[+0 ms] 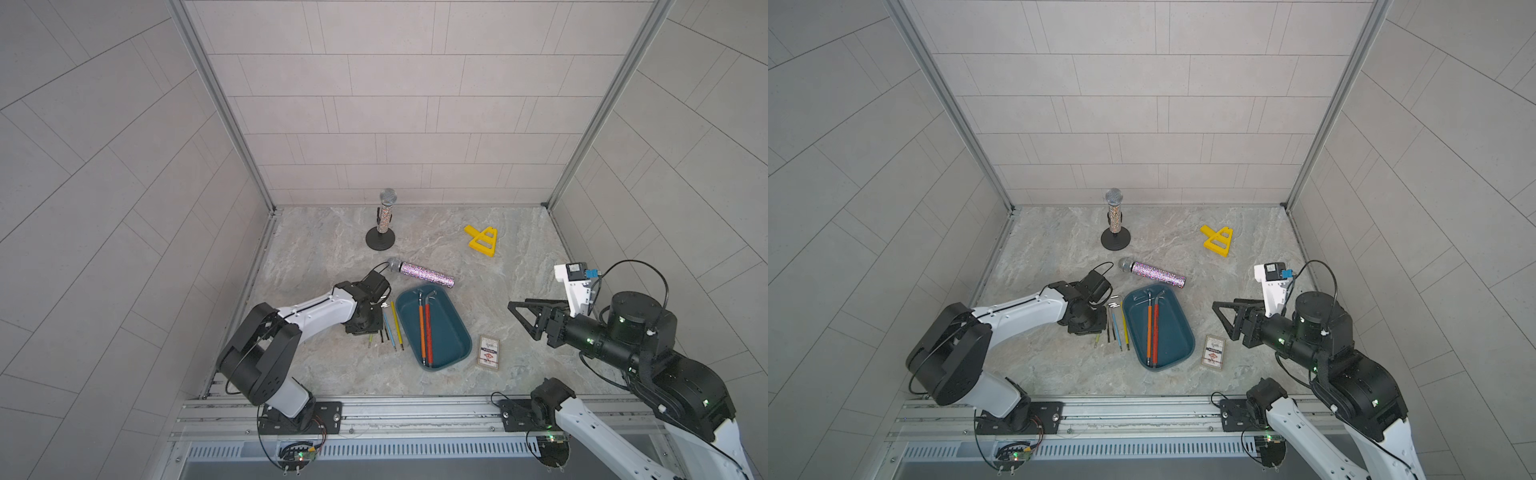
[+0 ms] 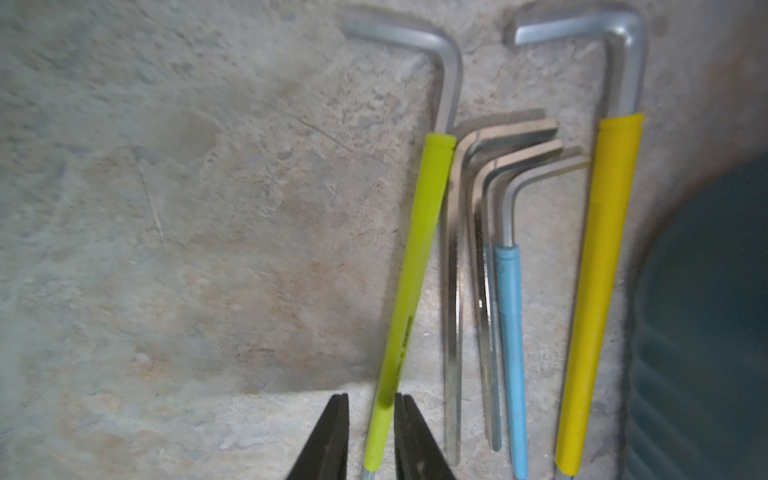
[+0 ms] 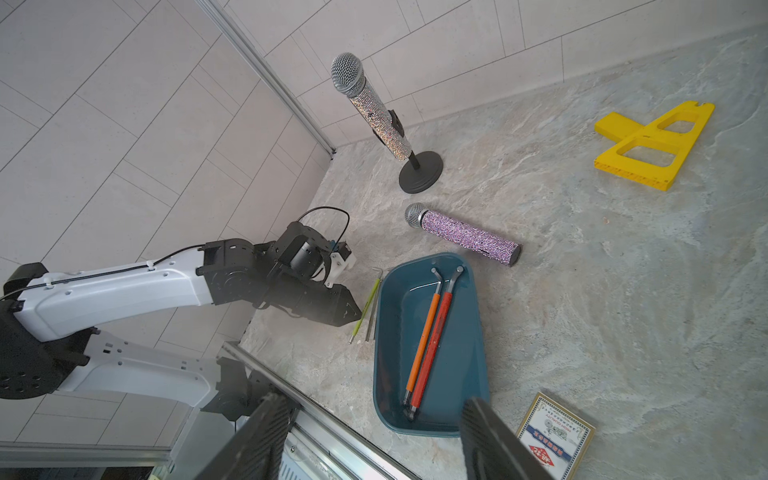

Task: Put the hex key on the desktop into the storage box
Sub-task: Pick up the Allen key from the center of the board, then place the Allen key in the storage box.

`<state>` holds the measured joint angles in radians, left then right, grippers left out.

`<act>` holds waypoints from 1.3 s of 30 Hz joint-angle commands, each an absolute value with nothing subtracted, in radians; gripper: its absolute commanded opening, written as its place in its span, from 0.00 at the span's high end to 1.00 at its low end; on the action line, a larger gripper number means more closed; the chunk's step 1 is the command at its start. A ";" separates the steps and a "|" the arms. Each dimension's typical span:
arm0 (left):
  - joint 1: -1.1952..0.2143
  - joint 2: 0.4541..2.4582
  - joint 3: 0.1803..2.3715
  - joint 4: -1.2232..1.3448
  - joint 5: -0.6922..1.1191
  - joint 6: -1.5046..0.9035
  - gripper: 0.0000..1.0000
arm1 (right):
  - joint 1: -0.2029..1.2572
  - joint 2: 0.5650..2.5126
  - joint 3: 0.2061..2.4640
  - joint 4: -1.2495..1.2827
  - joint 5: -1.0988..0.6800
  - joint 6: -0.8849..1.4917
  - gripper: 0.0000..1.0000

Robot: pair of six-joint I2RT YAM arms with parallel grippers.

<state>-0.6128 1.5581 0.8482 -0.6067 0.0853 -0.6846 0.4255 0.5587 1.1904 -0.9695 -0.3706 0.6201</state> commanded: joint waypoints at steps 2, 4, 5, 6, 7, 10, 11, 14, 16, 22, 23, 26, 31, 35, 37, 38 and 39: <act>-0.612 1.591 0.882 -0.632 0.061 -0.649 0.72 | 0.431 0.555 1.184 -0.959 -0.364 0.623 0.30; -0.615 1.596 0.889 -0.636 0.055 -0.642 0.72 | 0.431 0.556 1.180 -0.961 -0.361 0.623 0.30; -0.614 1.598 0.893 -0.637 0.055 -0.639 0.72 | 0.431 0.557 1.178 -0.962 -0.360 0.624 0.30; -0.615 1.601 0.895 -0.640 0.055 -0.636 0.72 | 0.431 0.557 1.176 -0.963 -0.358 0.625 0.30; -0.617 1.604 0.898 -0.640 0.055 -0.635 0.72 | 0.431 0.556 1.174 -0.964 -0.356 0.624 0.30; -0.626 1.623 0.908 -0.656 0.043 -0.626 0.72 | 0.430 0.555 1.169 -0.964 -0.355 0.627 0.31; -0.627 1.631 0.912 -0.667 0.035 -0.626 0.72 | 0.430 0.557 1.169 -0.966 -0.354 0.627 0.31; -0.627 1.651 0.919 -0.682 0.024 -0.622 0.73 | 0.430 0.557 1.170 -0.965 -0.353 0.627 0.31; -0.628 1.666 0.923 -0.688 0.020 -0.617 0.73 | 0.431 0.558 1.170 -0.966 -0.351 0.627 0.31; -0.631 1.715 0.954 -0.717 0.014 -0.600 0.79 | 0.430 0.557 1.163 -0.971 -0.346 0.627 0.31; -0.632 1.723 0.960 -0.724 0.012 -0.598 0.80 | 0.431 0.557 1.163 -0.971 -0.346 0.627 0.31; -0.632 1.736 0.974 -0.746 0.007 -0.600 0.85 | 0.431 0.559 1.162 -0.971 -0.344 0.626 0.32; -0.632 1.729 0.980 -0.754 -0.008 -0.609 0.90 | 0.431 0.562 1.168 -0.970 -0.343 0.624 0.32; -0.632 1.712 1.001 -0.780 -0.030 -0.612 1.00 | 0.431 0.561 1.167 -0.969 -0.345 0.624 0.32; -0.631 1.688 1.016 -0.799 -0.041 -0.618 1.00 | 0.431 0.561 1.166 -0.971 -0.345 0.623 0.32; -0.631 1.670 1.027 -0.813 -0.047 -0.621 1.00 | 0.431 0.561 1.166 -0.971 -0.343 0.623 0.32; -0.634 1.650 1.040 -0.827 -0.052 -0.625 1.00 | 0.431 0.558 1.166 -0.971 -0.341 0.623 0.32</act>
